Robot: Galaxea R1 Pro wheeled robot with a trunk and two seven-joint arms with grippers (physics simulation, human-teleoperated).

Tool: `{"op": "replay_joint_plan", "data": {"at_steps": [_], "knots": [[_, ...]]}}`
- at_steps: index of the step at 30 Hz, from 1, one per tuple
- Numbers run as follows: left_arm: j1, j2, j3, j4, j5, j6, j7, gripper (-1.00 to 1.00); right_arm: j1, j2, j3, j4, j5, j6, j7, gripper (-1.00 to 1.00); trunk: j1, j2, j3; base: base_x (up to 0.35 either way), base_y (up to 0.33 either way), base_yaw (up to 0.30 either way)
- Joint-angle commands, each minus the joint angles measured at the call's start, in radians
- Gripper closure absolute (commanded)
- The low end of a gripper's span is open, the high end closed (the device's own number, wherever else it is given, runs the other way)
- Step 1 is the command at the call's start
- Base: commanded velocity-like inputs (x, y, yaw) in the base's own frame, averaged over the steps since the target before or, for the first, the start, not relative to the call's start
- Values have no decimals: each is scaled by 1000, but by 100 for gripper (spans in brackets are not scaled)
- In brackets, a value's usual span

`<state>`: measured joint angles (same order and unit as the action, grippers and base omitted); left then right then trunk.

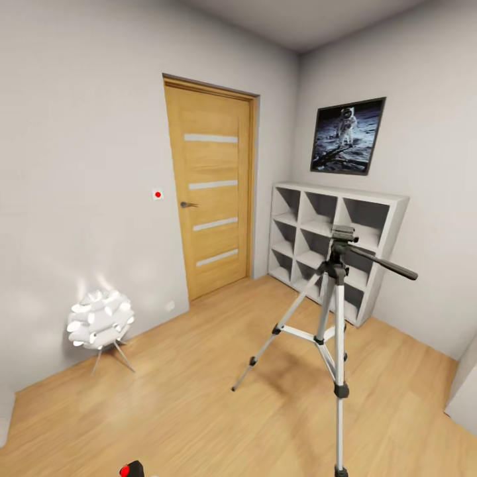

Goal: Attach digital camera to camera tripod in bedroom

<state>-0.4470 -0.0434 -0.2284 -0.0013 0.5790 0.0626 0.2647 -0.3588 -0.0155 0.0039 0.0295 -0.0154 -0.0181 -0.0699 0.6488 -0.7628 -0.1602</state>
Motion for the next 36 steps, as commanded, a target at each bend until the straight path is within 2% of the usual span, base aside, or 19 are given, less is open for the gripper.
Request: {"op": "replay_joint_plan", "data": {"at_steps": [1,15,36], "knots": [[-1,2,-9,0,4,6,-2,100,-1,1,1,3,-1,-2,-2,-100,1,-1,-1,289,189,-6],[-1,5,-9,0,4,2,-2,100,1,2,1,3,-3,-2,-4,-100,1,-1,-1,280,59,-212],[-1,5,-9,0,4,-3,2,100,1,0,1,3,-3,-2,-4,-100,1,-1,-1,20,0,-260]]}}
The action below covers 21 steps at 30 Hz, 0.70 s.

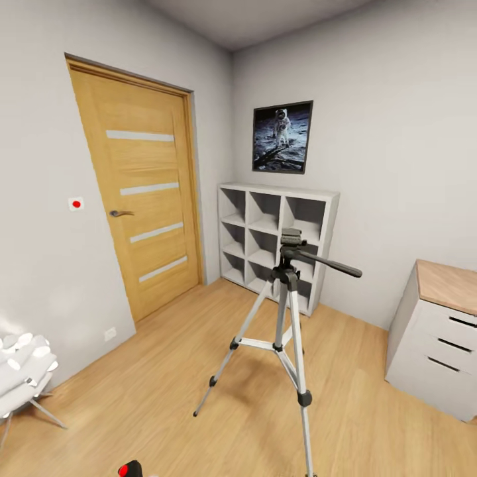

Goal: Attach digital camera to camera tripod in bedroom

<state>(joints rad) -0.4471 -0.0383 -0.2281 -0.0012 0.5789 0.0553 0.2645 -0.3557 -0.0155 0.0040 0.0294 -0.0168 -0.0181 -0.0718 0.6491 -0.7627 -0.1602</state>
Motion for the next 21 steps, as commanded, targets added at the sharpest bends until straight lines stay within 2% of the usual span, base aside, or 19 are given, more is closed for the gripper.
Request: {"op": "replay_joint_plan", "data": {"at_steps": [1,5,8,17,21], "knots": [[-1,0,-10,0,4,5,2,100,-2,0,1,3,-2,-2,-2,-100,0,-1,-1,0,0,-257],[-1,0,-10,0,4,7,2,100,-2,0,1,3,-2,-2,-2,-100,0,-1,-1,0,0,-251],[0,0,-10,0,4,8,2,100,-2,0,1,3,0,-2,-2,-100,0,-1,-1,56,0,-49],[-1,1,-10,1,4,12,-3,100,-2,0,1,3,0,-2,-2,-100,0,-1,-1,259,0,-7],[-1,1,-10,1,4,10,-1,100,-2,-1,1,3,-1,-2,-2,-100,0,-1,-1,58,0,0]]}}
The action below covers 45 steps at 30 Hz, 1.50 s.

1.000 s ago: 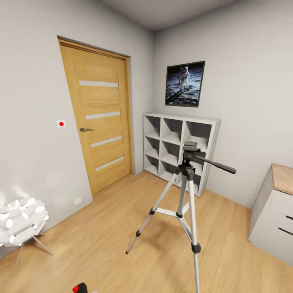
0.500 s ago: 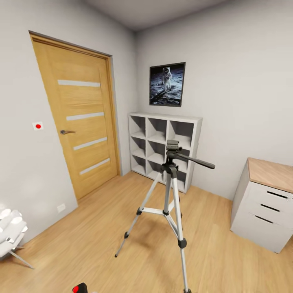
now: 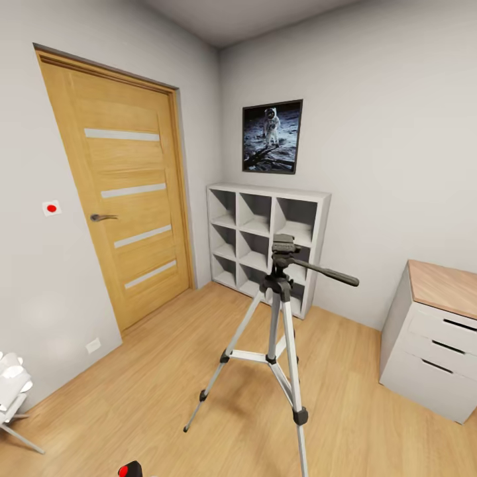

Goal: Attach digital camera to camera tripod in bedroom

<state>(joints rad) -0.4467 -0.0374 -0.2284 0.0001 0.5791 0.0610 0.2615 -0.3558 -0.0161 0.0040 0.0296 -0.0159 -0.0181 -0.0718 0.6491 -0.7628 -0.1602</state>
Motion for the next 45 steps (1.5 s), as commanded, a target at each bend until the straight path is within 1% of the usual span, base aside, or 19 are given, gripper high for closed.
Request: {"op": "replay_joint_plan", "data": {"at_steps": [1,30,45], "knots": [[-1,0,-9,0,4,4,3,100,-2,0,1,3,-1,-2,-2,-100,0,-1,-1,27,0,0],[-1,-1,-9,0,3,8,5,100,-2,-1,1,3,-1,-2,-1,-100,0,-1,-1,2,0,0],[-1,-15,-11,-2,3,-9,5,100,-2,-1,1,3,-1,-2,-2,-100,0,-1,-1,0,0,0]]}}
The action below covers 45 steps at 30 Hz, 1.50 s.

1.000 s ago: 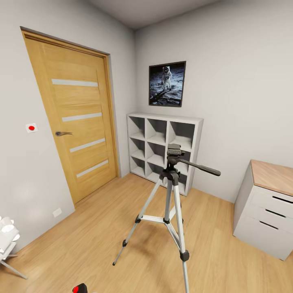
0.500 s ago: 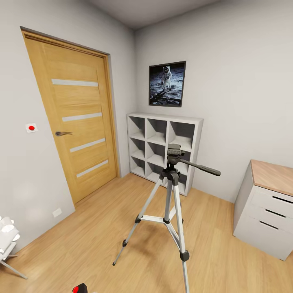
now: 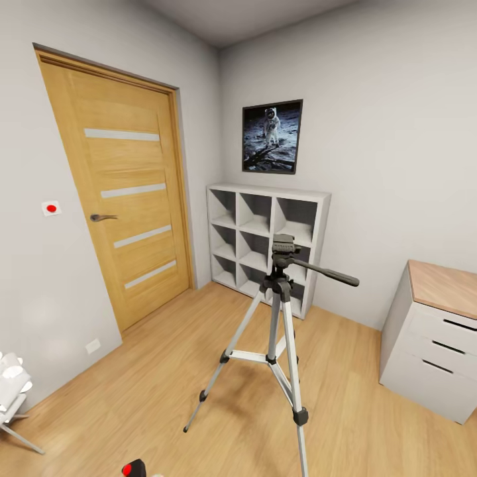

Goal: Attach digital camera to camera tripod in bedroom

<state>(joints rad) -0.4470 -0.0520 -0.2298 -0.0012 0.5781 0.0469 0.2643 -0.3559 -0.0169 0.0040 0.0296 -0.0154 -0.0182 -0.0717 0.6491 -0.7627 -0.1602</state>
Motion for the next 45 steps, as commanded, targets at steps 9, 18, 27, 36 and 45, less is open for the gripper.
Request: {"op": "replay_joint_plan", "data": {"at_steps": [9,18,27,36,45], "knots": [[-1,-3,-8,0,4,4,1,100,-2,0,1,3,-1,-2,-2,-100,-11,20,8,0,0,0],[-1,-1,-7,1,6,6,-2,100,-2,2,7,-5,16,7,-11,-100,-46,83,36,0,0,0],[-1,0,-7,1,6,7,-2,100,-2,3,4,-122,16,8,-14,-100,-80,146,64,0,0,0],[-1,0,-8,1,6,12,-4,100,-11,0,-1,-282,9,-3,-15,-100,-115,209,93,0,0,0],[0,0,-8,1,5,15,-8,100,-14,0,-1,-333,7,-28,-15,-100,-149,272,121,0,0,0]]}}
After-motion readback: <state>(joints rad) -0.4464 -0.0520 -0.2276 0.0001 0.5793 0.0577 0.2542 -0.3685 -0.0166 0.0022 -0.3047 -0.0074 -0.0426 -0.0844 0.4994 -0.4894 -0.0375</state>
